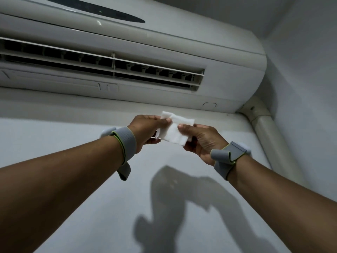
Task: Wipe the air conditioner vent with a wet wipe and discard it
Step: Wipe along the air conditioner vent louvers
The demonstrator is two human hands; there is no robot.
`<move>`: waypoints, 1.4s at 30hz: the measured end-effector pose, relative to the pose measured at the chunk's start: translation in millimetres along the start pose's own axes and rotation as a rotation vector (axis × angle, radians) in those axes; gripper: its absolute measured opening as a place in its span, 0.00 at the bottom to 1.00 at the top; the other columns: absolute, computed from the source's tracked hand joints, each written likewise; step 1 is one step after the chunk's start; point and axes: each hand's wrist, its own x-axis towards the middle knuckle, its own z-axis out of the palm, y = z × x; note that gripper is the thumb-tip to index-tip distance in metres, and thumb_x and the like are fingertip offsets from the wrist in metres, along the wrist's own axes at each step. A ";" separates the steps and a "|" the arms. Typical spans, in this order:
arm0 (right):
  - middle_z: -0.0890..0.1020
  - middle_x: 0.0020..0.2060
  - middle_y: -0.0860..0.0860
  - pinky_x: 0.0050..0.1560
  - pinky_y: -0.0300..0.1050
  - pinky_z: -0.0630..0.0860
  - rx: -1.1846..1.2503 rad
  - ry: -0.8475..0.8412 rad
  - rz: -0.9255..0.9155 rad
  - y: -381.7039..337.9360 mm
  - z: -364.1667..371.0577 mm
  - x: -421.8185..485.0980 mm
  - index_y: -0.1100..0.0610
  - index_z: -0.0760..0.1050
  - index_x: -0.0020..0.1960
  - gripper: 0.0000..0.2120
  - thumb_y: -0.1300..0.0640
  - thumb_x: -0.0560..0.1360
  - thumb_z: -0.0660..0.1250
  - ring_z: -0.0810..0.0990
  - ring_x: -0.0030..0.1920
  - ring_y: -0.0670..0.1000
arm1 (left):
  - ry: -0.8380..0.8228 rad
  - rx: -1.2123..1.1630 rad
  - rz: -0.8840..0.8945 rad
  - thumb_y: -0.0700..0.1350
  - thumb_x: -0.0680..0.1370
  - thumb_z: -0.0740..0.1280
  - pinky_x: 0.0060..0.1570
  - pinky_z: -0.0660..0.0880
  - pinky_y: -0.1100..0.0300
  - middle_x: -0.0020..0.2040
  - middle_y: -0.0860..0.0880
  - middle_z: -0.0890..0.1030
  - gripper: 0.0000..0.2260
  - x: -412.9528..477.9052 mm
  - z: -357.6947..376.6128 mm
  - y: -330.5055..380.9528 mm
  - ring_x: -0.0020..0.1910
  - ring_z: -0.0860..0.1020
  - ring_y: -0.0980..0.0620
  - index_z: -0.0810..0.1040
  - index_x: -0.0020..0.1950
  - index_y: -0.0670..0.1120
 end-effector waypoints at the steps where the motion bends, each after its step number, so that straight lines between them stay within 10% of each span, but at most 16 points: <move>1: 0.82 0.40 0.58 0.38 0.47 0.77 -0.028 0.008 -0.026 -1.8 -0.6 4.6 0.61 0.79 0.45 0.07 0.63 0.68 0.74 0.79 0.40 0.57 | 0.005 0.004 0.015 0.47 0.73 0.73 0.36 0.79 0.61 0.50 0.43 0.84 0.14 3.9 0.9 0.2 0.43 0.81 0.49 0.81 0.56 0.42; 13: 0.84 0.45 0.61 0.46 0.58 0.81 -0.490 0.261 -0.565 -75.4 6.5 74.8 0.59 0.80 0.50 0.09 0.63 0.71 0.64 0.82 0.44 0.61 | 0.208 0.076 0.224 0.51 0.77 0.69 0.40 0.73 0.58 0.43 0.46 0.81 0.13 50.3 7.3 27.9 0.36 0.77 0.51 0.79 0.54 0.42; 16: 0.85 0.47 0.50 0.49 0.42 0.77 -0.658 0.419 -0.912 -98.5 2.8 81.6 0.50 0.81 0.51 0.12 0.59 0.74 0.61 0.81 0.51 0.53 | 0.285 0.242 0.292 0.54 0.77 0.67 0.45 0.76 0.57 0.46 0.46 0.82 0.13 64.4 -5.3 17.3 0.42 0.79 0.49 0.79 0.53 0.45; 20: 0.81 0.57 0.53 0.59 0.45 0.73 -1.011 0.419 -1.269 -112.5 -1.9 97.3 0.54 0.80 0.57 0.16 0.65 0.75 0.59 0.78 0.59 0.55 | 0.473 0.775 0.331 0.61 0.76 0.64 0.51 0.73 0.54 0.50 0.52 0.81 0.12 75.4 -20.9 -4.0 0.51 0.78 0.47 0.75 0.54 0.56; 25: 0.76 0.57 0.55 0.55 0.47 0.73 -1.330 0.297 -1.099 -88.8 -11.3 125.0 0.49 0.74 0.65 0.22 0.65 0.75 0.58 0.75 0.57 0.59 | 0.519 1.152 0.379 0.62 0.75 0.63 0.57 0.69 0.52 0.60 0.51 0.77 0.17 81.7 -42.3 -45.7 0.57 0.75 0.48 0.72 0.61 0.58; 34: 0.78 0.55 0.54 0.52 0.51 0.68 -1.488 0.566 -1.150 -68.2 -15.8 137.6 0.51 0.72 0.64 0.18 0.55 0.76 0.57 0.76 0.54 0.58 | 0.479 1.401 0.517 0.62 0.77 0.57 0.67 0.61 0.54 0.71 0.51 0.66 0.24 83.8 -83.9 -82.0 0.70 0.64 0.49 0.65 0.71 0.55; 42: 0.78 0.58 0.57 0.62 0.51 0.67 -1.181 0.560 -1.111 -48.4 46.9 135.8 0.59 0.73 0.59 0.16 0.54 0.78 0.54 0.73 0.59 0.58 | 0.477 1.463 0.554 0.64 0.75 0.41 0.75 0.44 0.55 0.79 0.55 0.53 0.30 84.2 -99.4 -104.7 0.77 0.46 0.55 0.51 0.77 0.60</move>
